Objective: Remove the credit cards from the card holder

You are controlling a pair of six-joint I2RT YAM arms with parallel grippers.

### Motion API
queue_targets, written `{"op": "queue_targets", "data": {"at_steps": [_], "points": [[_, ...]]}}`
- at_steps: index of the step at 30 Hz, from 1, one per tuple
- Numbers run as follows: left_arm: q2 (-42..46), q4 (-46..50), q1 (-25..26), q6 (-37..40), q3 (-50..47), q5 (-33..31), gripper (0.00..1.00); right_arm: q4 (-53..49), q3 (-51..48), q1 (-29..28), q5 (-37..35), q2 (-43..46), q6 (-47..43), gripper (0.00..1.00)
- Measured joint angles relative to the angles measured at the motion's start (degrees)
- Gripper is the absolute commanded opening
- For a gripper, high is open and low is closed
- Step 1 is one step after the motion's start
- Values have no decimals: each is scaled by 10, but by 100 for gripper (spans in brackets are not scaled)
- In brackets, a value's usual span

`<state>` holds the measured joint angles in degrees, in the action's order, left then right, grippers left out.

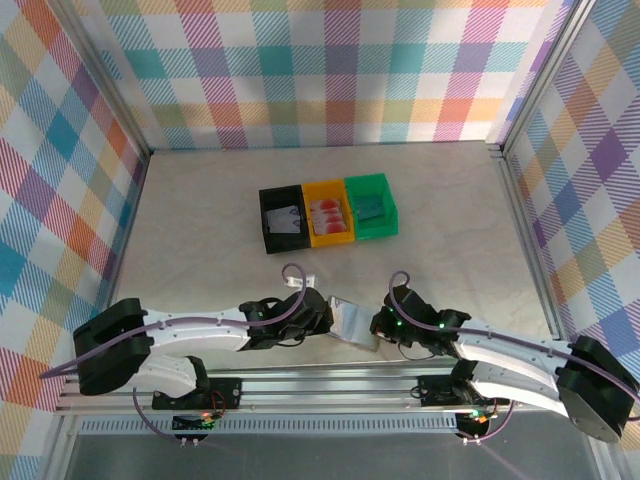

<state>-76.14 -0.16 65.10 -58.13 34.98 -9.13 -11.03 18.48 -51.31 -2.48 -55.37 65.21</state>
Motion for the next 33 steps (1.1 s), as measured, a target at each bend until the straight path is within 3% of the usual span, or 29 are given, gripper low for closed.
{"op": "queue_targets", "data": {"at_steps": [6, 12, 19, 24, 28, 33], "points": [[31, 0, 0, 8, 0, 1, 0, -18, 27, 18, 26, 27, -43, 29], [59, 3, -2, 17, -4, 14, 0, -12, 27, 36, 72, 42, -86, 40], [113, 1, -34, 45, -19, 74, 0, 56, 5, 76, 153, 90, -137, 43], [126, 14, -73, 83, -18, 158, 0, 54, 3, 101, 188, 125, -186, 43], [129, 66, -129, 132, -11, 243, 0, 53, 3, 116, 210, 150, -226, 45], [129, 158, -151, 203, 41, 332, 0, 59, 3, 120, 249, 145, -268, 50]]}}
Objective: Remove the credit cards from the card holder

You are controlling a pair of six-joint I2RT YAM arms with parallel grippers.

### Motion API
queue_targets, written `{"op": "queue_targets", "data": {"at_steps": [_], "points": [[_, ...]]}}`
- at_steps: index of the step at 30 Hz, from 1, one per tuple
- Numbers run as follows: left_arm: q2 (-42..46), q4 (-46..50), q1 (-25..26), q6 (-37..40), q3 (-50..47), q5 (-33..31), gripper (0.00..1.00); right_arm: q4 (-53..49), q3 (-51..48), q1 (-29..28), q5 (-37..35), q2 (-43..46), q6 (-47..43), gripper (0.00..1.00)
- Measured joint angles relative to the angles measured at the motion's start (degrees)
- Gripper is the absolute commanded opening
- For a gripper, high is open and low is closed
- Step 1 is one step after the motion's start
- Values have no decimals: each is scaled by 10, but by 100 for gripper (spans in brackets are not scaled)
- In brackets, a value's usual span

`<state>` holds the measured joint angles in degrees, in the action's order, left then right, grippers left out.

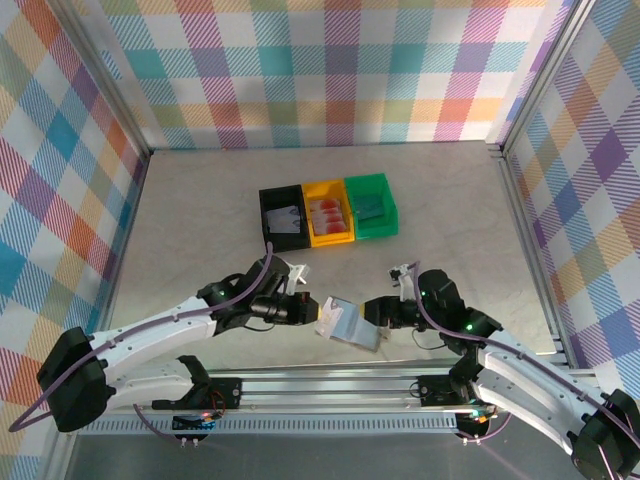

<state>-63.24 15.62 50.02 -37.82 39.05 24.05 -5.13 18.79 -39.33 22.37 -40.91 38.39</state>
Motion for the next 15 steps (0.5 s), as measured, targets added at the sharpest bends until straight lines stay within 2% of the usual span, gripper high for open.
{"op": "queue_targets", "data": {"at_steps": [6, 15], "points": [[-26, 40, -2, 38, 37, 76, 0, 29, 3, 0, 48, -52, -36, 51], [-58, 81, -5, 64, 67, 129, 0, 82, 24, 0, 136, -104, -69, 51]]}}
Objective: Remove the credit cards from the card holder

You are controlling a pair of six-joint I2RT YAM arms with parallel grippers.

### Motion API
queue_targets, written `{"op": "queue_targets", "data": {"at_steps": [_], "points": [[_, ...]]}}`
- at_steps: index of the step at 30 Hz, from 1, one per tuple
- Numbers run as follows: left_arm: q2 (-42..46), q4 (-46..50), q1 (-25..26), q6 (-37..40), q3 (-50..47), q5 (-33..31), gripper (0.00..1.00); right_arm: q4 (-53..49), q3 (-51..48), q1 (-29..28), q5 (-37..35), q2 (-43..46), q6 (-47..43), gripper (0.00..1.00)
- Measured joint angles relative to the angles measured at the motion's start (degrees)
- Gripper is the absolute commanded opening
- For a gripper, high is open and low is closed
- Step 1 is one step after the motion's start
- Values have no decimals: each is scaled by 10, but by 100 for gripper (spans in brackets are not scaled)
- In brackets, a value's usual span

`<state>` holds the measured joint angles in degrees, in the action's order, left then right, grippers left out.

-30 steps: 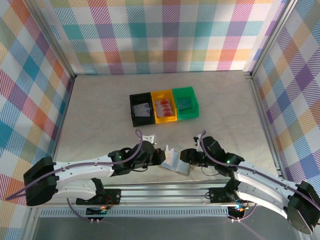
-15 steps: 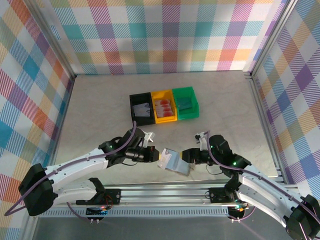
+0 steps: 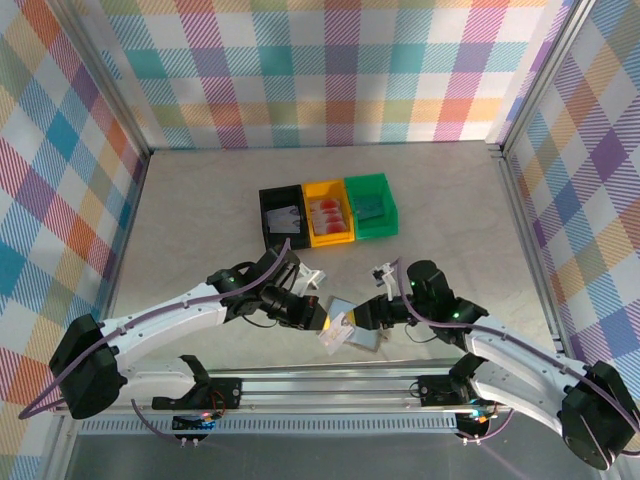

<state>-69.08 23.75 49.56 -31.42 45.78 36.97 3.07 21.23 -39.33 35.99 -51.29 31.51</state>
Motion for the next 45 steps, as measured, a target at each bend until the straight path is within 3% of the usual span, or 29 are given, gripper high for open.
{"op": "queue_targets", "data": {"at_steps": [17, 30, 35, 40, 42, 44, 45], "points": [[0, 16, -19, 27, 21, 71, 0, 66, 0, -19, 97, -30, -7, 46], [0, 34, -43, 58, 33, 106, 0, 79, 0, -28, 120, -47, -9, 23], [2, 48, -46, 64, 33, 104, 0, 82, 0, -28, 136, -47, -15, 0], [6, 51, -49, 71, 34, 103, 0, 78, 0, -31, 130, -35, -17, 0], [11, 56, -49, 74, 37, 99, 11, 75, 0, -31, 120, -26, -20, 0], [17, 66, -49, 84, 47, 87, 39, 68, 5, -32, 109, -15, -23, 0], [21, 72, -50, 88, 54, 80, 49, 62, 8, -32, 101, -10, -24, 0]]}}
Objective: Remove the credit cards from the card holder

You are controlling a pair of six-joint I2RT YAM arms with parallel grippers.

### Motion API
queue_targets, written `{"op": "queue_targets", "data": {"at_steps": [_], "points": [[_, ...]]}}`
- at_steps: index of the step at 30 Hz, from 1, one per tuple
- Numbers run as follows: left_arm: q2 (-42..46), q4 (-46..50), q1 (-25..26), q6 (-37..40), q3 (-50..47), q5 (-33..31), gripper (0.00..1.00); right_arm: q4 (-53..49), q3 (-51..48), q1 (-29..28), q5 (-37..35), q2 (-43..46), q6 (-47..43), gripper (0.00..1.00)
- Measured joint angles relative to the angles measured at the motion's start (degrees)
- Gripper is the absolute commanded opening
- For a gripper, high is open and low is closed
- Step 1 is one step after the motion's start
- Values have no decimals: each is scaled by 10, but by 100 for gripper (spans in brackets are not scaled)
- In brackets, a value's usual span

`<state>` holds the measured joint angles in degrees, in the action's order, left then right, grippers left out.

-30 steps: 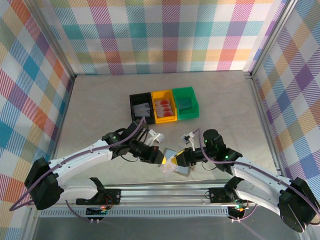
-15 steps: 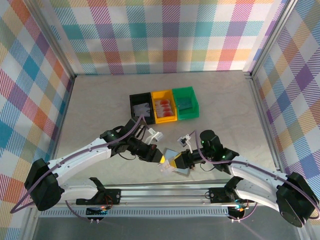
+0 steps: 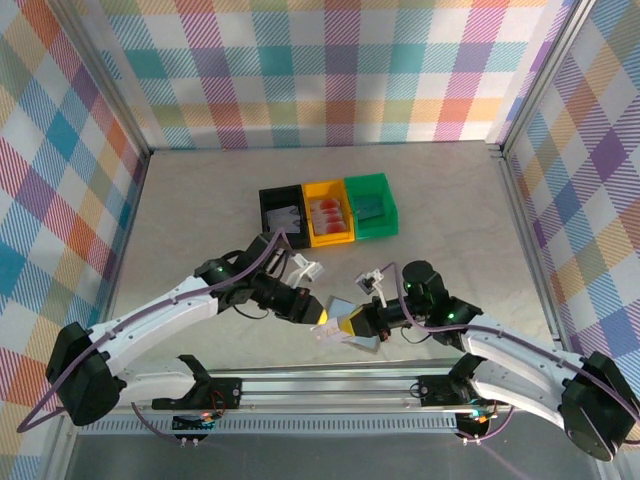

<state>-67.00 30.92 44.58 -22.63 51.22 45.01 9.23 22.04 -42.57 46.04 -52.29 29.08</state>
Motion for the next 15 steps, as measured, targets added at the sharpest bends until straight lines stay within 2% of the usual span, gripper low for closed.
{"op": "queue_targets", "data": {"at_steps": [4, 6, 7, 12, 15], "points": [[40, 26, -3, 14, 33, -37, 78, -33, 10, 2, -38, 5, -2, 0], [69, 37, -3, 17, 47, -64, 84, -50, 15, 2, -56, 5, -4, 0], [86, 42, -5, 18, 53, -82, 91, -61, 20, 3, -66, 5, -5, 0], [160, 70, -9, 26, 65, -205, 100, -116, 75, 16, -113, -13, -17, 0], [187, 92, -10, 24, 64, -304, 100, -160, 138, 27, -141, -52, -29, 0]]}}
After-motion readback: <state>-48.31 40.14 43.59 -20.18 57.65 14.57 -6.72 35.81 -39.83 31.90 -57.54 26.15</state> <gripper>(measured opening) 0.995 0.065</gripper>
